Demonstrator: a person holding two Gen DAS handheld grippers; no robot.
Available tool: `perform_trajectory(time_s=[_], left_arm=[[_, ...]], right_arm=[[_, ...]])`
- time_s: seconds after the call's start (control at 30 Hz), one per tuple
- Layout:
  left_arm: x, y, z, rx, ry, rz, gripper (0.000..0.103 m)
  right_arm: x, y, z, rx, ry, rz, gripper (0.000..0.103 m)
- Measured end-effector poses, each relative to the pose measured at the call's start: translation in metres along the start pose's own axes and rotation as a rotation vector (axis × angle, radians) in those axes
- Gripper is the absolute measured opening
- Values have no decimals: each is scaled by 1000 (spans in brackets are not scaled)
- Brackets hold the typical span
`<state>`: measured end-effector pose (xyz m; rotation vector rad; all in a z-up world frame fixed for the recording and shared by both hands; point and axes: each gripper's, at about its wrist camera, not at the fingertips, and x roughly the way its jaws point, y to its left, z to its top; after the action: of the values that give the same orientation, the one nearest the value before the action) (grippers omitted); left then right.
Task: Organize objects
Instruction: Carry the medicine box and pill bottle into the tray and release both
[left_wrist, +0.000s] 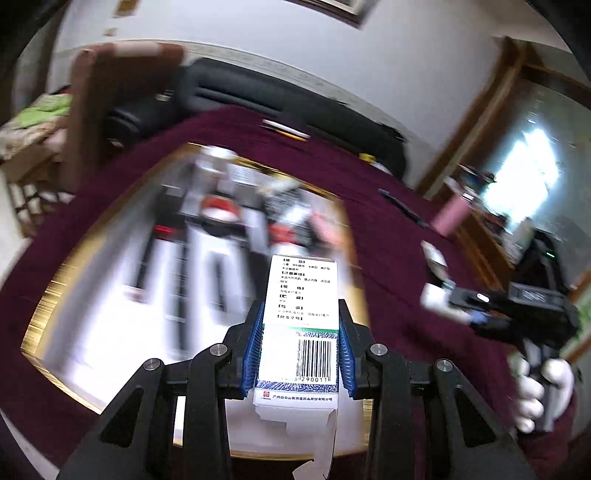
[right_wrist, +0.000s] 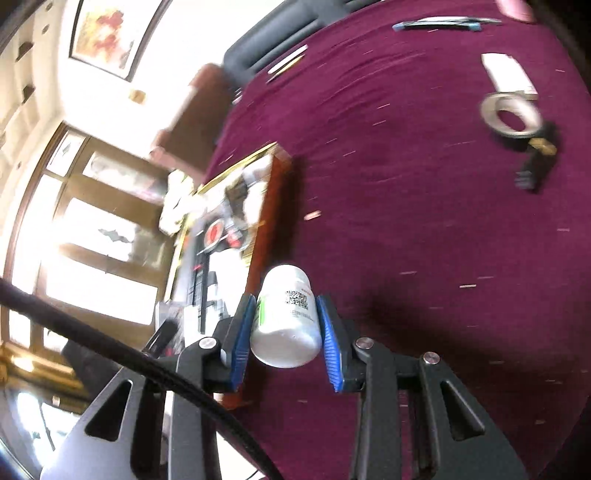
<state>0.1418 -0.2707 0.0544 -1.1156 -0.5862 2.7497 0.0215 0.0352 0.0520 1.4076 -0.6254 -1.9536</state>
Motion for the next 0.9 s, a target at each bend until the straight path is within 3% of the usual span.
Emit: perform_trajectory(time_s=[0.23,0.4,0.67,0.9], left_arm=[[10,58,18,-25,10,167,31],[26,78,20,-37,36,201,31],[35,81,23,-47,52,153,32],[29,86,24,-81,21,85,32]], right_arm=[[60,63,-8,-111,121,44,33],[108,99,-13,-187,199,19,33],[161,119,-27,-250,271,-48,33],[166,121,-39,-265,280,-93,34]])
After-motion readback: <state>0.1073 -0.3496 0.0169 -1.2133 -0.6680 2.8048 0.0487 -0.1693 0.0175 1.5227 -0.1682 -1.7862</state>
